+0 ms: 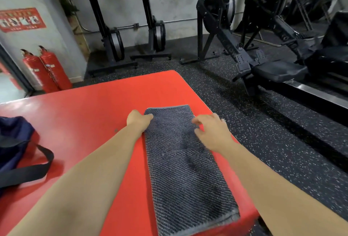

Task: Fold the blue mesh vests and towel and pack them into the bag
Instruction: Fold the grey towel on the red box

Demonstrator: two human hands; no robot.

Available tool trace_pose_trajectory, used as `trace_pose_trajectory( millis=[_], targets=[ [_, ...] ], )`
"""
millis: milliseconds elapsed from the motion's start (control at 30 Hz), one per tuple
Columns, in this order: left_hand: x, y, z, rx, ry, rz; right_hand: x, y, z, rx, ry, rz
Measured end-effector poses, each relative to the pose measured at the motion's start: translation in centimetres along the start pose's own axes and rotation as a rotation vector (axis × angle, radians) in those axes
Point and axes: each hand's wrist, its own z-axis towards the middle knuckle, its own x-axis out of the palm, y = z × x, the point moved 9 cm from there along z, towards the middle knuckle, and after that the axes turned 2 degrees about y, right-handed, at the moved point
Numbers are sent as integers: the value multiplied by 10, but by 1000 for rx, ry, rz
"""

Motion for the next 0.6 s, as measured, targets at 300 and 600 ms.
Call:
trace_pose_trajectory(
  millis=[300,600],
  targets=[
    [20,-1,31,-137,270,-463,22,-29,61,229,102,471],
    [23,-18,-58,492,574,109,29,-14,58,94,289,643]
  ],
)
